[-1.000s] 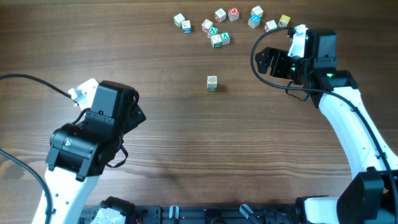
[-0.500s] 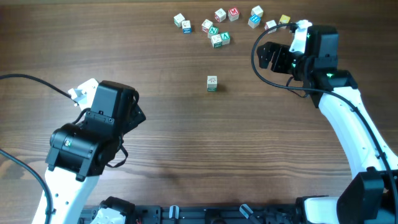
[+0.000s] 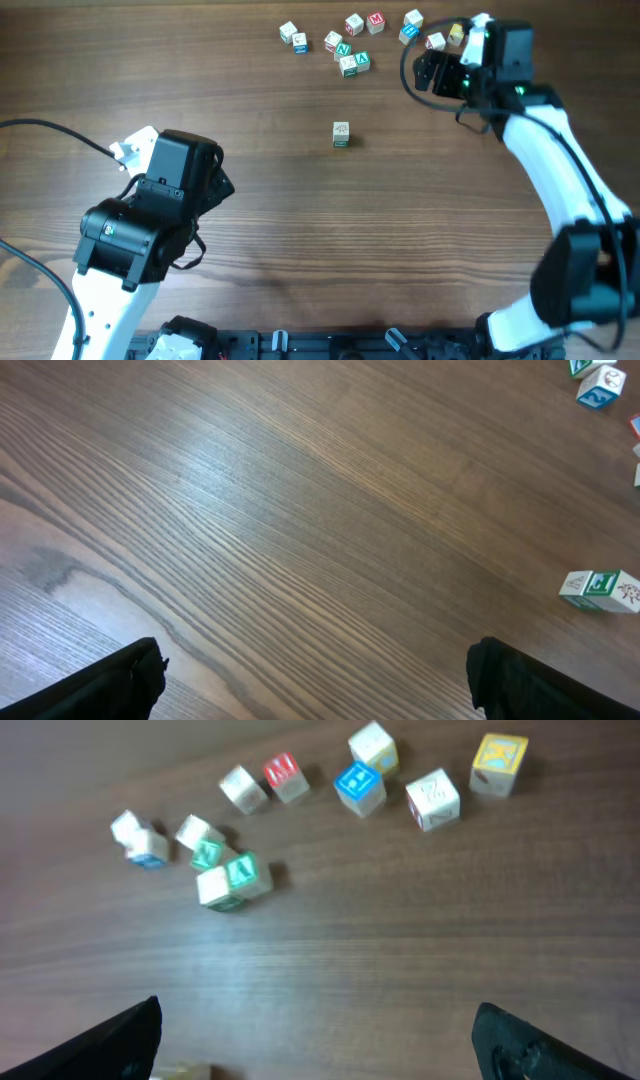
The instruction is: Form a tower
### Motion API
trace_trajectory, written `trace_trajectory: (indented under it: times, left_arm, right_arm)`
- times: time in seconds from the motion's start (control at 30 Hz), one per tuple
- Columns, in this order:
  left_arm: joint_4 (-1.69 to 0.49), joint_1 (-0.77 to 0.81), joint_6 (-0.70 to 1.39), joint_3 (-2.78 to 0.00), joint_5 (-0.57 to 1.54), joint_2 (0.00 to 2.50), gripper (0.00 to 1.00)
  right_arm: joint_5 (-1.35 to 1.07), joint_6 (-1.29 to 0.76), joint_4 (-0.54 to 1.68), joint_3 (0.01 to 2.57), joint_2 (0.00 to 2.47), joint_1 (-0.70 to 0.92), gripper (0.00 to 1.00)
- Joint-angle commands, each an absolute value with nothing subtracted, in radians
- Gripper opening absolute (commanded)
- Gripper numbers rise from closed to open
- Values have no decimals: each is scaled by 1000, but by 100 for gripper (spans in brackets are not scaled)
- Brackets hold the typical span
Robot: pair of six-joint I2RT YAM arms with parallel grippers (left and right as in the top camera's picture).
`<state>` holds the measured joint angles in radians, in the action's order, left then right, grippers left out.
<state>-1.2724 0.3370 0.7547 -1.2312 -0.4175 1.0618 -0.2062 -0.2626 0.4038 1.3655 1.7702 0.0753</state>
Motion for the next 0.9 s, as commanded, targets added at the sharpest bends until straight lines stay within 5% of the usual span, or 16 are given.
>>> trace_trajectory:
  times: [0.0,0.47,0.87]
  left_arm:
    - [-1272,327,771,-1222,-409,1060,100]
    - [-1272,327,771,-1222,-409,1060,100]
    - [-1272,327,771,-1222,-409,1060,100]
  right_arm:
    - [-196,-231,432,1544,1916,108,99]
    - [107,-302,185,1729,2196,197,93]
    - [-9,-173,62,1729,2328,96,87]
